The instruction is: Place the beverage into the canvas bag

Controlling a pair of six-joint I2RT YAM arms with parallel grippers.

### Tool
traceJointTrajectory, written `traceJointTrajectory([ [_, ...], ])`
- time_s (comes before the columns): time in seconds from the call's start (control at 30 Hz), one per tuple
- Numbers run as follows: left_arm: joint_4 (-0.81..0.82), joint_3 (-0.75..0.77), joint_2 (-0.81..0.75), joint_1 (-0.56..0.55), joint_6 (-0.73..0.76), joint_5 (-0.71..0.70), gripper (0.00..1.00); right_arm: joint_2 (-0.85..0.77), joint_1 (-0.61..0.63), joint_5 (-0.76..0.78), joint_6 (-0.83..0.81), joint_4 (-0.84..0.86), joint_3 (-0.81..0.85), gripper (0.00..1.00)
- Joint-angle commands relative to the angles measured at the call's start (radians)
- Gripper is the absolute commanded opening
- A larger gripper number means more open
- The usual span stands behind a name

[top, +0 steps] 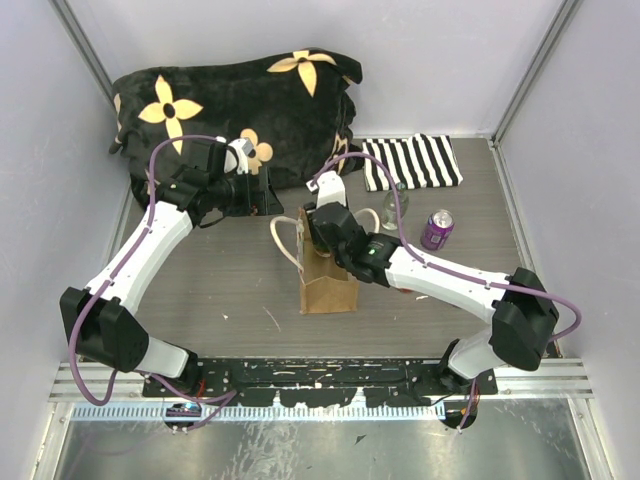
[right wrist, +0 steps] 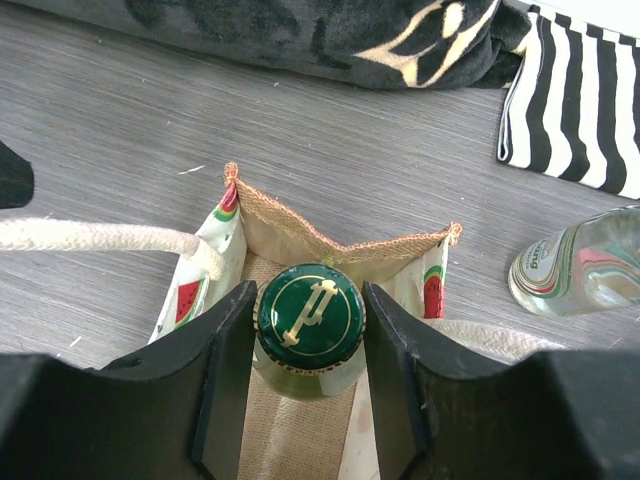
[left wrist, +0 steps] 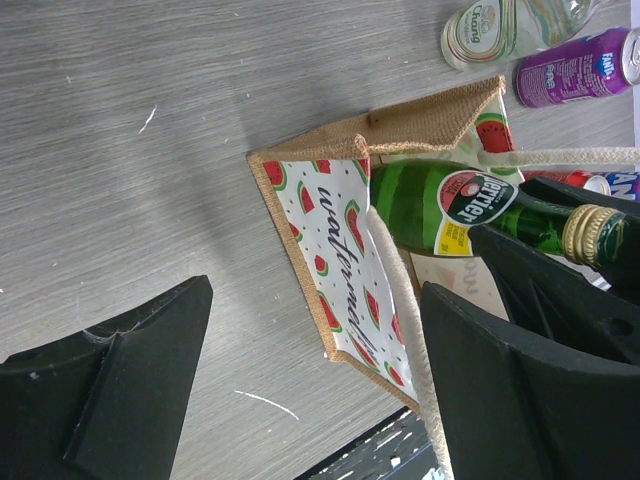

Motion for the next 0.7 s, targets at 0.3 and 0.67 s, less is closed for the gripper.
traceJointTrajectory([
  [0.3,0.017,0.001,-0.009,0.001,-0.002,0.016,0.92,-0.078,-0.057,0.046,0.043,0.272,-0.064,0.01],
  [0.67,0.017,0.001,-0.010,0.001,-0.003,0.020,0.92,-0.061,-0.100,0.022,0.052,0.293,-0.088,0.01],
])
